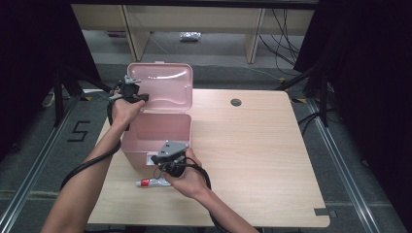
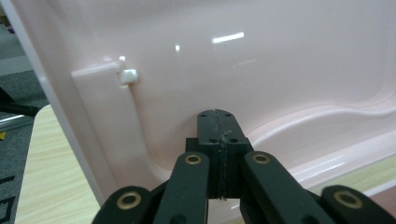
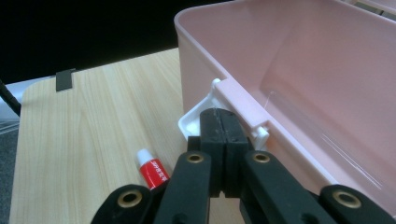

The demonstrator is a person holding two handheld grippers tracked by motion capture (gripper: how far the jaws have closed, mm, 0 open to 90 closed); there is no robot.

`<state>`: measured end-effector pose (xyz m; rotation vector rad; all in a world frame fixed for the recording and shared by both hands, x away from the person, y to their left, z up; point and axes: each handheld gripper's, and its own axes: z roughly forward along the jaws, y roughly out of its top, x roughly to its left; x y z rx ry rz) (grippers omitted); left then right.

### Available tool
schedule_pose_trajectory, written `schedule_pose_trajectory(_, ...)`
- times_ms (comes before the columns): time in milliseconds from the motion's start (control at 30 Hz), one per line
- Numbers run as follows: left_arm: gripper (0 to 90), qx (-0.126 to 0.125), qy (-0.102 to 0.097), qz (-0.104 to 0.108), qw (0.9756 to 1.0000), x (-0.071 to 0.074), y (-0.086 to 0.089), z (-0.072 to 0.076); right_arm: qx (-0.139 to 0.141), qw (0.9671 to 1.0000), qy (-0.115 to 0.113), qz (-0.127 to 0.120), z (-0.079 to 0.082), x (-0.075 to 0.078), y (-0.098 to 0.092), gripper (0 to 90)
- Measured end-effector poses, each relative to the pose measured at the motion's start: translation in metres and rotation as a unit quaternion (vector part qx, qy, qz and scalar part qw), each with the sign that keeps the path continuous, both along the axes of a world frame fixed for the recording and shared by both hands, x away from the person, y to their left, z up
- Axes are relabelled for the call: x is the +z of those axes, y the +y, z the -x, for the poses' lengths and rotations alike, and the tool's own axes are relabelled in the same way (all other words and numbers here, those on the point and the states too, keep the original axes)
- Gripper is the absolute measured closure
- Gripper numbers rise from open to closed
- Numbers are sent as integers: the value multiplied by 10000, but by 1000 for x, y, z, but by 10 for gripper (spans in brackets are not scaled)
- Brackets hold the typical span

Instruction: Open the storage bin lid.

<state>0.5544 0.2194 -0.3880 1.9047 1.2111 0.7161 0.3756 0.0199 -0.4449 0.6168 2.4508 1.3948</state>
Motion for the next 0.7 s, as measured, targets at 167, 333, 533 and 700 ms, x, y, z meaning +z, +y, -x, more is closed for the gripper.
schedule_pose_trajectory(167,894,-41,65,-14,10000,-4,1,-2,28,10000,17,71,0,1,-1,900)
schedule_pose_trajectory(333,894,-43,63,-40,10000,-4,2,-2,10,10000,75,39,0,1,-1,900)
schedule_pose_trajectory(533,890,-66,-82,48,9999,2,2,4,8,10000,85,32,0,1,-1,900)
schedule_pose_trajectory(700,875,15,-165,242,9996,7,1,15,8,10000,86,25,0,1,-1,900)
